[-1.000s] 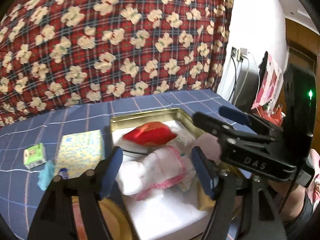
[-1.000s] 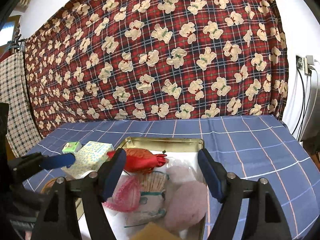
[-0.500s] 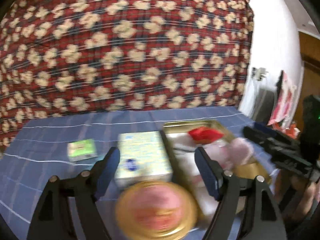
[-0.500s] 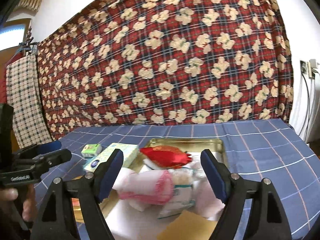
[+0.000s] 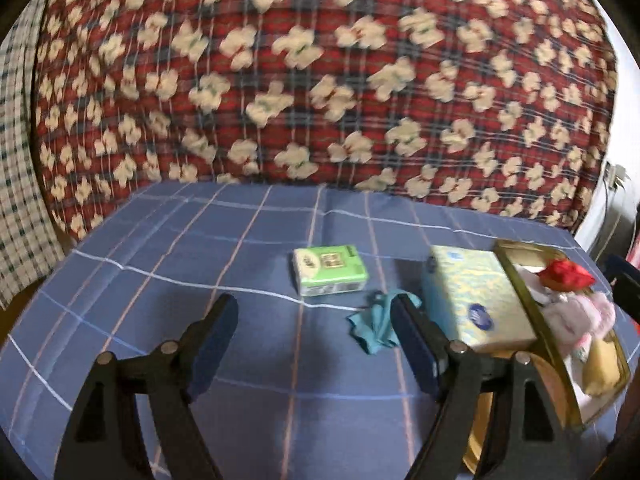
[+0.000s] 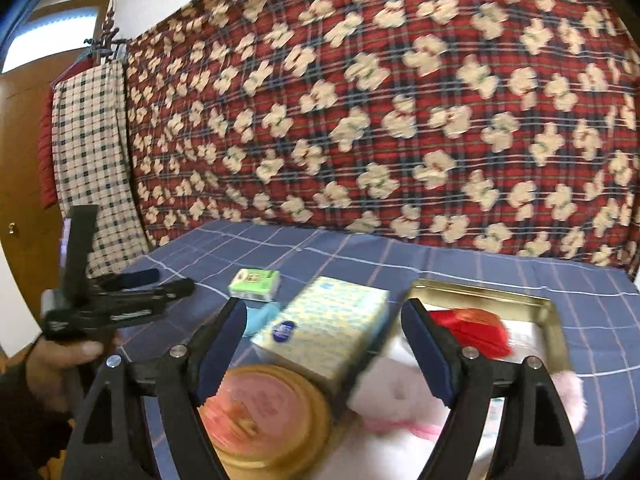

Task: Organize soft objects
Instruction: 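Move the left tool to the green tissue pack while the right tool approaches the teal cloth, then close the left tool on the green tissue pack while the right tool grasps the teal cloth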

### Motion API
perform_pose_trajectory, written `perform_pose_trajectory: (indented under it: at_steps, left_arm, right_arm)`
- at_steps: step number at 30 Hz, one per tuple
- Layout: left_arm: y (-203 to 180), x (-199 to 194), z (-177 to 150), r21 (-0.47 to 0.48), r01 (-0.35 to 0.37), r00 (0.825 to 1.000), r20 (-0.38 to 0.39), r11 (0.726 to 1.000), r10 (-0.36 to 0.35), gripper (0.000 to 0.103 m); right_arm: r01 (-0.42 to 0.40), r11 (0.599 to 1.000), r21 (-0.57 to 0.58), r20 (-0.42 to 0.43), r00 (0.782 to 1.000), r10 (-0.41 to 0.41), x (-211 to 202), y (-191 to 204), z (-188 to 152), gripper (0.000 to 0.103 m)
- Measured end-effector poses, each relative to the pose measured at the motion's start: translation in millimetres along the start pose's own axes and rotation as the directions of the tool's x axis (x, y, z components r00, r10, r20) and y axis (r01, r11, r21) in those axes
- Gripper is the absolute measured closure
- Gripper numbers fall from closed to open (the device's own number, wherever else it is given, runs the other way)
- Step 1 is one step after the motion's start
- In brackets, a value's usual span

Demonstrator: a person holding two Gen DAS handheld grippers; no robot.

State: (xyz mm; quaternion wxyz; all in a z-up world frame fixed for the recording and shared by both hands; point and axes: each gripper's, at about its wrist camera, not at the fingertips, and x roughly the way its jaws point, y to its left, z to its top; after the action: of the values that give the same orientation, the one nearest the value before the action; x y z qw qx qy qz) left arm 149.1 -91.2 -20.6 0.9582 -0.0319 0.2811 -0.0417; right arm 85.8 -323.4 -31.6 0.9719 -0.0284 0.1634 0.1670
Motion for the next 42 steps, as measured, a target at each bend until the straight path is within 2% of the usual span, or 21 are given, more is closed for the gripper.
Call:
perform_pose_trajectory:
  at_steps: [4,8,12,14,17,20,23,25,30,33,36,38,40,42]
  left_arm:
    - [8.4,26.7,4.9,-0.023,-0.002,0.999,-0.048,1.000,0.001,0.023]
    - [0.0,52.9,14.6,0.023,-0.025,0.996,-0.084,0.999,0.027,0.023]
    - [-5.6,80.2,20.4,0.031,-0.001,0.988,-0.151,1.000,0.006,0.023]
    - [-7.7,91.3,23.2,0.023,0.003,0.987,-0.161,1.000,0.001,0.023]
    - [-12.9,113.1,27.1,0.022,0.020,0.977,-0.211,1.000,-0.015,0.024]
    - [-17.9,127.6,28.1,0.070,-0.022,0.973,-0.227,0.997,0.037,0.040]
    - [-5.1,140.5,29.8,0.009,0.045,0.959,-0.281,0.999,-0.040,0.043]
    - [-2.2,140.2,31.0,0.008,0.053,0.961,-0.273,0.999,-0.049,0.053]
    - [1.6,133.2,31.4,0.032,0.067,0.963,-0.265,0.997,-0.056,0.070]
    - [12.6,131.1,30.5,-0.001,0.082,0.960,-0.270,0.997,-0.079,0.072]
    - [16.1,129.8,30.0,-0.012,0.101,0.959,-0.264,0.995,-0.101,0.069]
    - [17.0,128.3,30.7,-0.031,0.103,0.962,-0.250,0.994,-0.108,0.057]
    - [15.6,128.6,31.7,-0.029,0.107,0.964,-0.242,0.994,-0.111,0.022]
    - [12.1,126.3,33.5,-0.019,0.083,0.970,-0.228,0.996,-0.085,0.021]
  right_arm:
    - [-0.034,0.999,-0.023,-0.046,0.998,0.033,21.8,18.8,10.1,0.022]
    - [-0.042,0.998,-0.056,-0.088,0.995,0.037,39.2,33.5,16.8,0.022]
    - [-0.047,0.998,-0.033,-0.113,0.993,0.043,50.8,33.8,21.3,0.022]
    - [-0.056,0.998,-0.021,-0.133,0.990,0.052,57.7,33.6,22.7,0.022]
    - [-0.065,0.997,-0.040,-0.166,0.984,0.057,66.8,37.2,24.3,0.022]
    - [-0.091,0.993,-0.077,-0.203,0.976,0.074,74.9,42.3,28.8,0.022]
    - [-0.099,0.991,-0.089,-0.232,0.970,0.076,84.3,44.9,34.7,0.022]
    - [-0.116,0.989,-0.090,-0.258,0.962,0.089,92.1,47.9,38.0,0.022]
    - [-0.159,0.975,-0.156,-0.336,0.936,0.099,111.2,66.5,39.5,0.022]
    - [-0.149,0.970,-0.194,-0.352,0.933,0.074,119.4,73.4,39.6,0.022]
    - [-0.144,0.971,-0.190,-0.350,0.934,0.070,119.1,71.7,39.1,0.022]
    - [-0.136,0.972,-0.192,-0.343,0.937,0.063,114.8,68.6,38.9,0.022]
    - [-0.128,0.974,-0.188,-0.328,0.943,0.061,109.6,63.2,41.1,0.022]
    - [-0.116,0.976,-0.184,-0.317,0.947,0.053,107.6,59.3,43.9,0.022]
